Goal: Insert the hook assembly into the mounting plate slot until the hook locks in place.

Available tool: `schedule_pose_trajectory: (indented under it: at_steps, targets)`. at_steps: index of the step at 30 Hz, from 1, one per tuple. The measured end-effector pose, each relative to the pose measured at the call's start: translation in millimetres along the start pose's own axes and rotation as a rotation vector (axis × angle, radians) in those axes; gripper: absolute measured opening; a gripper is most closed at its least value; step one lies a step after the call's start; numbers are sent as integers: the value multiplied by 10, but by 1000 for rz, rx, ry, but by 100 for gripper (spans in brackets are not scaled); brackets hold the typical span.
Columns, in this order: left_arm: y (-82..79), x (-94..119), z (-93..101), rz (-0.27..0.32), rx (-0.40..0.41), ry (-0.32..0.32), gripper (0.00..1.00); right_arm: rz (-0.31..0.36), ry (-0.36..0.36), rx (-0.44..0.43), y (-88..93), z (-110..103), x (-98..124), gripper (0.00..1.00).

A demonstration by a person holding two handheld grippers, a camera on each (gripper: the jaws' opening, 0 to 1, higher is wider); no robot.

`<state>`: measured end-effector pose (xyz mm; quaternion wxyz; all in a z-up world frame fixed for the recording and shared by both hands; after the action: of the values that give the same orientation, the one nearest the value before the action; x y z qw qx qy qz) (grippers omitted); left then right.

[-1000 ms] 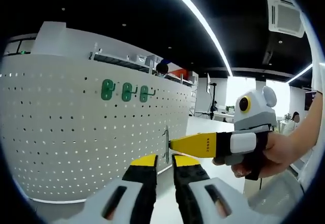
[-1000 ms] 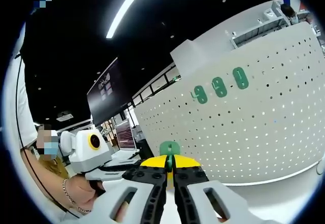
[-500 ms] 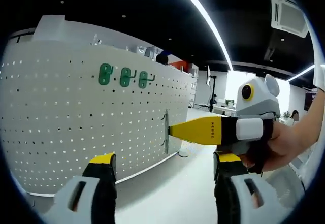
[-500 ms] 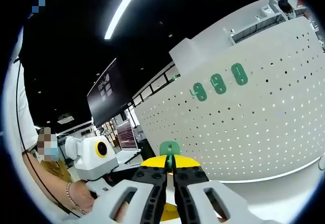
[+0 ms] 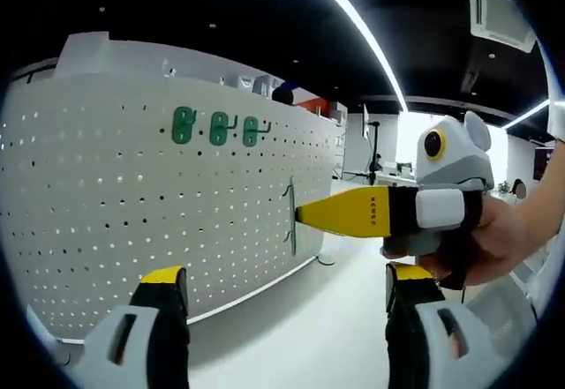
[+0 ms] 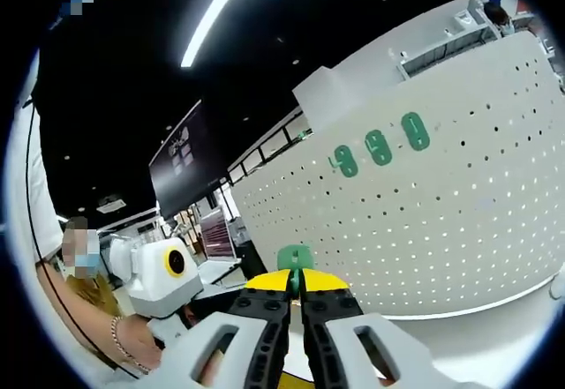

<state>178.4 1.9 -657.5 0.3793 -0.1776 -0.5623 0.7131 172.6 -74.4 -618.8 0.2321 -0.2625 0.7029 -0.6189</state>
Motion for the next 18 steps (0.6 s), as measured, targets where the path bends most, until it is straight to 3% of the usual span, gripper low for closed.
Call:
schedule_pose_trajectory:
  at_steps: [6, 13, 18]
  targets:
    - [3, 1, 6, -1, -1, 0, 94, -68, 164, 279, -94, 146, 88, 0]
    - [-1, 4, 21, -1, -3, 3, 93, -62, 174, 265, -97, 171, 76, 0]
    - [-4, 32, -20, 2, 6, -4, 92, -50, 200, 239, -151, 302, 62, 0]
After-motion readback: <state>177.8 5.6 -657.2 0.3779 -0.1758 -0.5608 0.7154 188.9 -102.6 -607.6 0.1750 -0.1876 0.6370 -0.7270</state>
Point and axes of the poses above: the point that each gripper's makers call its tool centre point, and the gripper's own axes: x roughly backward along the fingers, z roughly to its right, y roughly out of its underside, the point moved 5 cm from there along x, roughly backward along the fingers, and after that the axes turned 12 degrees about x, right-handed, at the moved point
